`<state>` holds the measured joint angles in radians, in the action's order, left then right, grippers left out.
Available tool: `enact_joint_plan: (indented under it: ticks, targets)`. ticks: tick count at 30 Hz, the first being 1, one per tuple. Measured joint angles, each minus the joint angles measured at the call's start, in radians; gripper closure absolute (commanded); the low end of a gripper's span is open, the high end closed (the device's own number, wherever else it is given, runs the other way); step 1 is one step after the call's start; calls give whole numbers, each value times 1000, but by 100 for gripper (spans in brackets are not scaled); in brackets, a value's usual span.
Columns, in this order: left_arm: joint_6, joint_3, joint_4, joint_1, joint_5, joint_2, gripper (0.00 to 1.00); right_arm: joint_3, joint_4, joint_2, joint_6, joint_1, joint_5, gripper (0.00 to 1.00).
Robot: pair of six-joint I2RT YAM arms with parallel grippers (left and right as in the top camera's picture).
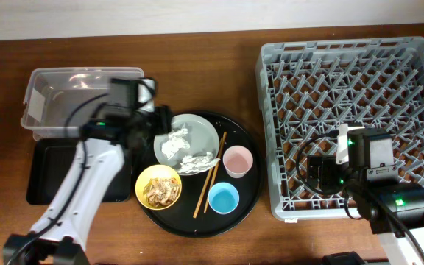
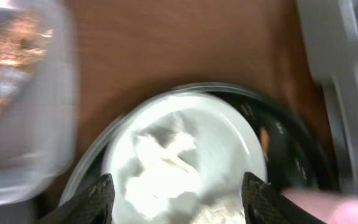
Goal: Sort waste into correct bins and load items into the dishwasher rack
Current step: 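Grasp the white tissues on the plate with the left gripper, move to bin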
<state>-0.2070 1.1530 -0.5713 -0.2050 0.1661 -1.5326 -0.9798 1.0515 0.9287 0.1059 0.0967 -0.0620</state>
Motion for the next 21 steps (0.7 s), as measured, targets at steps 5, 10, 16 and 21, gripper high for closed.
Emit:
enact_joint_plan:
  ticks: [5, 10, 16, 21]
  targets:
    - [73, 0, -24, -110, -61, -115, 35, 0, 0, 0, 0, 0, 0, 1]
    - [92, 0, -4, -129, -142, -267, 59, 0, 0, 0, 0, 0, 0, 1]
    - [106, 0, 14, -130, -156, -308, 100, 0, 0, 0, 0, 0, 0, 1]
    - [103, 0, 13, -130, -156, -306, 100, 0, 0, 0, -1, 0, 0, 1]
